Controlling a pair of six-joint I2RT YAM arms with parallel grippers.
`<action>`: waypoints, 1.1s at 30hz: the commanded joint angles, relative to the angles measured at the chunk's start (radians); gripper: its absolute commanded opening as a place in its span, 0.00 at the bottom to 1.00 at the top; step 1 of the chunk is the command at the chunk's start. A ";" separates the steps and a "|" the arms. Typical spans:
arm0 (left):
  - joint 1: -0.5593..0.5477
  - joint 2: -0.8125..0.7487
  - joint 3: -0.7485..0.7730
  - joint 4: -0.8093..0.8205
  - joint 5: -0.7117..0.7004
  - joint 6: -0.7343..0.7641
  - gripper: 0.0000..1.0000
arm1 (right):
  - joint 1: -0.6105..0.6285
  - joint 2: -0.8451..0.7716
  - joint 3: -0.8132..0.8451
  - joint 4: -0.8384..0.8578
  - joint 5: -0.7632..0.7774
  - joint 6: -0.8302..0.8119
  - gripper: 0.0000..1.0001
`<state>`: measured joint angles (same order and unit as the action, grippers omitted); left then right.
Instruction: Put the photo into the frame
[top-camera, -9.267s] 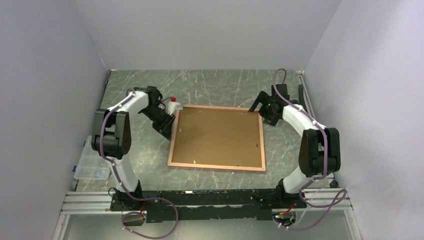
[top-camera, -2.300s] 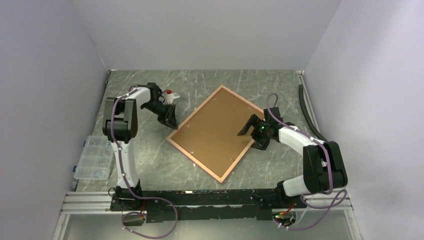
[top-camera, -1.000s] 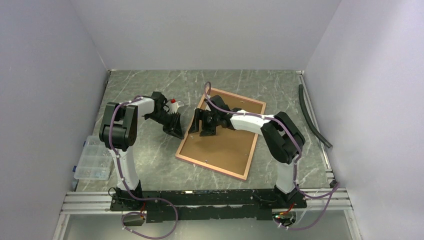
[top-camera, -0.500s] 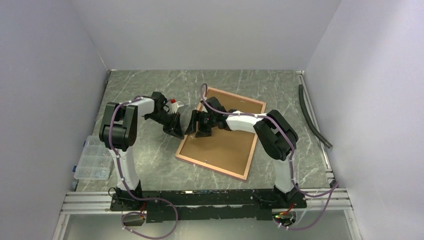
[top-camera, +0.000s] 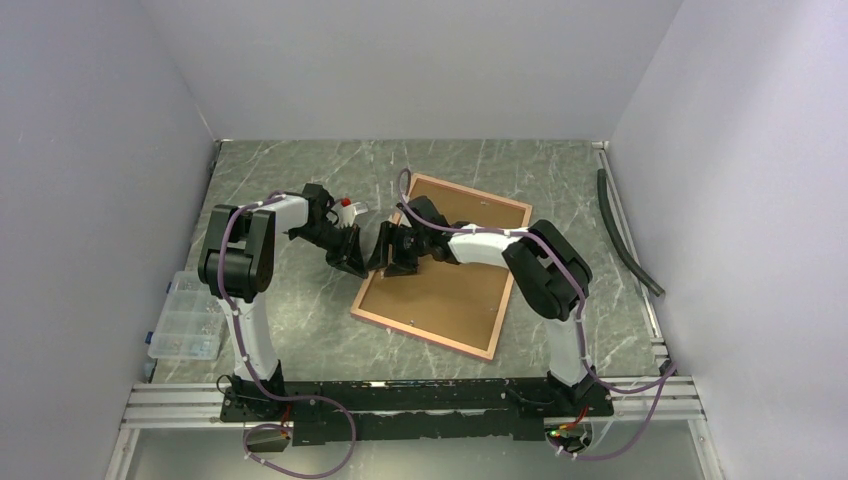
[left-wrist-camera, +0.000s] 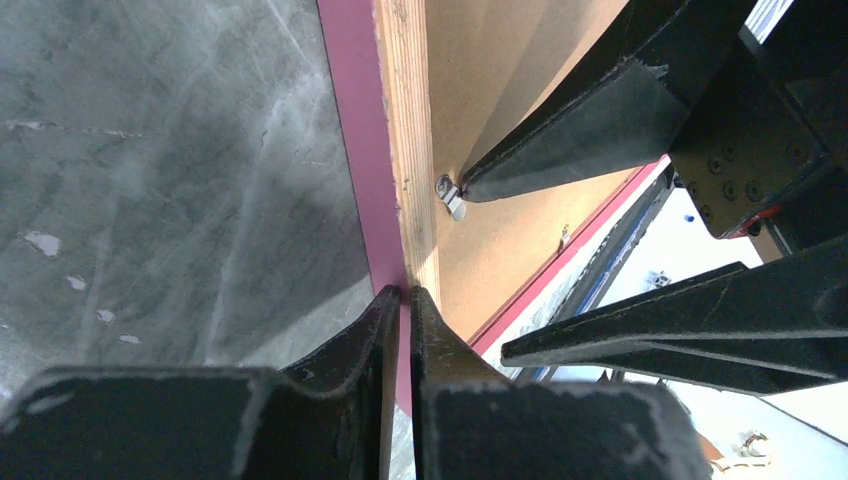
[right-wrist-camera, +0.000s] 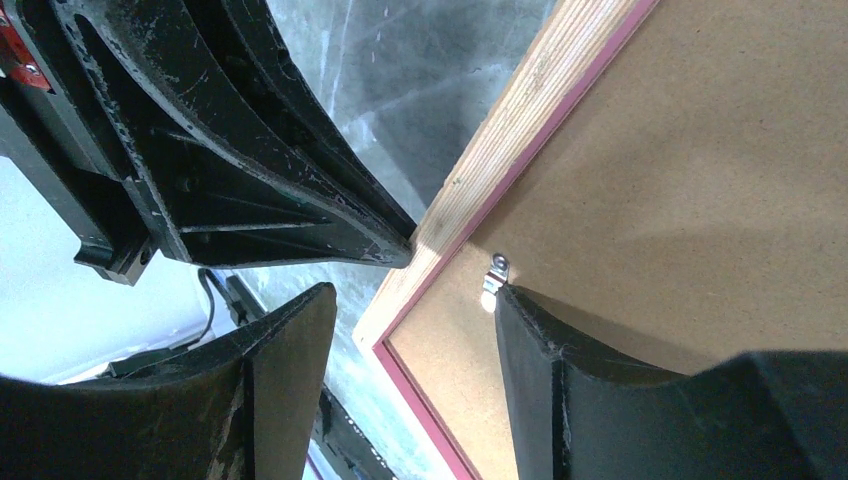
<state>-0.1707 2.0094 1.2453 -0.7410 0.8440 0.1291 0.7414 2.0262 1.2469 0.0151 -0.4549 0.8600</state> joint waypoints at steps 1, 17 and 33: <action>-0.005 -0.003 -0.006 0.019 -0.027 0.001 0.12 | 0.020 0.030 0.019 0.036 -0.007 0.017 0.63; -0.005 -0.008 -0.001 0.008 -0.021 0.000 0.11 | 0.025 0.064 0.017 0.111 0.028 0.092 0.62; 0.035 -0.035 0.060 -0.070 -0.007 0.024 0.15 | -0.002 -0.126 -0.026 0.053 0.047 0.047 0.78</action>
<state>-0.1608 2.0094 1.2556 -0.7593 0.8394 0.1200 0.7494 2.0418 1.2469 0.0864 -0.4500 0.9600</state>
